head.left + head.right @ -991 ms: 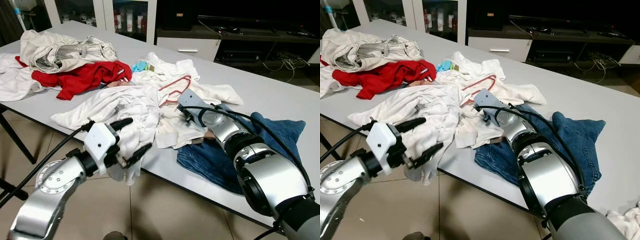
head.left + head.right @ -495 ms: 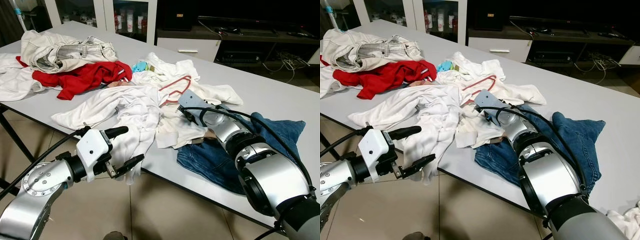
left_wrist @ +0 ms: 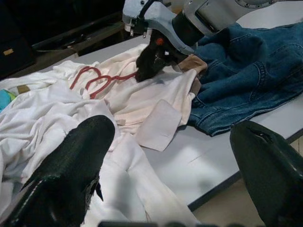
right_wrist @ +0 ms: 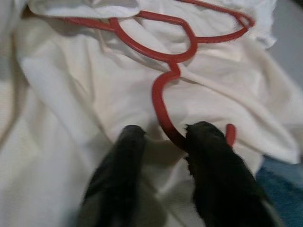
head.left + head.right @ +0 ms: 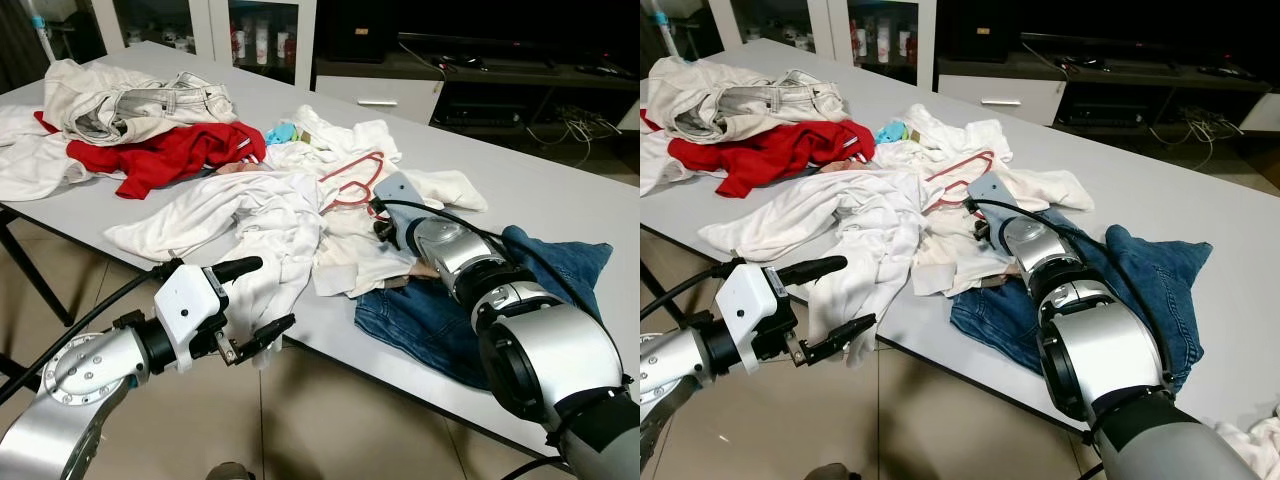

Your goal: Hang hanger

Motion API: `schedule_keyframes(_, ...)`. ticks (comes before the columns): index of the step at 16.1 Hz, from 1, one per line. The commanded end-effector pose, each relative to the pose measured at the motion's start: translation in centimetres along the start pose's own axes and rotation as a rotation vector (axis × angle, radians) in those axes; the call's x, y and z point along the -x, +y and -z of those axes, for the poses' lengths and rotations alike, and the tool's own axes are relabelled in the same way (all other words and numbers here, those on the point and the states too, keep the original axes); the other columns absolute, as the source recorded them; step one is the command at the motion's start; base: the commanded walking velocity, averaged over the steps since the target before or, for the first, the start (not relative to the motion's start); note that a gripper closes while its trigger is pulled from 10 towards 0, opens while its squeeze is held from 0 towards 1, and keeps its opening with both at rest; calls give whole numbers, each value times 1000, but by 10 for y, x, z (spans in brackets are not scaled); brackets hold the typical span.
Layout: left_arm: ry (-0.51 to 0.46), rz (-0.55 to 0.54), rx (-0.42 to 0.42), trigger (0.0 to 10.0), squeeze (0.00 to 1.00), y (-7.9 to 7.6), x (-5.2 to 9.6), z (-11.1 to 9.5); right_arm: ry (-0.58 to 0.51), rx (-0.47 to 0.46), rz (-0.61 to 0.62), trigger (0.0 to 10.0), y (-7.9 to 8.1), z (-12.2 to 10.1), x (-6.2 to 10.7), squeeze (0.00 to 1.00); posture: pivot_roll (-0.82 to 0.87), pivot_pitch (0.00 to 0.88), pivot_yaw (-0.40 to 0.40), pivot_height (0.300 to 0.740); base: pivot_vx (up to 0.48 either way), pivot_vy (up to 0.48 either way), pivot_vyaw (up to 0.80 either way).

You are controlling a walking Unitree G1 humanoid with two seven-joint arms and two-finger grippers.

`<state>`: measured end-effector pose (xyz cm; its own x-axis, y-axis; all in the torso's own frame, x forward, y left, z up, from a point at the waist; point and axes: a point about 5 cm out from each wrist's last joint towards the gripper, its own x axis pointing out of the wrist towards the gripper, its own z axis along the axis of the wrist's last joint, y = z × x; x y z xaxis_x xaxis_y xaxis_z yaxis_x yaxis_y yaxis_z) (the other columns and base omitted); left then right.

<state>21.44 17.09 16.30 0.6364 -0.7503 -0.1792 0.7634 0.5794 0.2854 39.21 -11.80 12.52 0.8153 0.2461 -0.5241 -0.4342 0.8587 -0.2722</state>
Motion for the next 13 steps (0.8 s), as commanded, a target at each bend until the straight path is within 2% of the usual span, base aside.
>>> schedule_keyframes(1, -15, 10, 3, 10000, 0, -5, 0, -4, 0, -49, -12, 0, -1, -1, 0, 0, 302, 0, -112, 740, 0, 0, 0)
schedule_keyframes(5, -11, 7, 9, 10000, 0, -7, 0, -6, -4, -56, -40, 0, 2, 0, 0, 0, 301, 0, -106, 740, 0, 0, 0)
schedule_keyframes(8, -21, 9, 6, 10000, 0, -6, -4, -8, -12, -81, -65, 0, -3, -3, 2, 0, 284, 0, -103, 740, 0, 0, 0)
schedule_keyframes(9, -28, 7, 7, 10000, 0, -6, -6, -9, -37, -119, -64, 1608, -7, -6, 3, 0, 271, 0, -108, 740, 0, 0, 0)
schedule_keyframes(10, -36, 3, 10, 10000, 0, -5, -8, -9, -77, -167, -57, 6706, -12, -12, 5, 0, 263, 0, -110, 740, 0, 0, 0)
schedule_keyframes(11, -52, -5, 25, 10000, 0, -5, -11, -8, -144, -205, -40, 10000, -18, -18, 7, 0, 251, 0, -111, 740, 0, 0, 0)
schedule_keyframes(12, -73, -13, 55, 10000, 0, -5, -16, -8, -216, -280, -29, 10000, -23, -23, 9, 0, 224, 0, -107, 740, 0, 0, 0)
schedule_keyframes(13, -89, -16, 79, 10000, 0, -5, -20, -7, -274, -315, -17, 10000, -28, -26, 12, 0, 214, 0, -106, 740, 0, 0, 0)
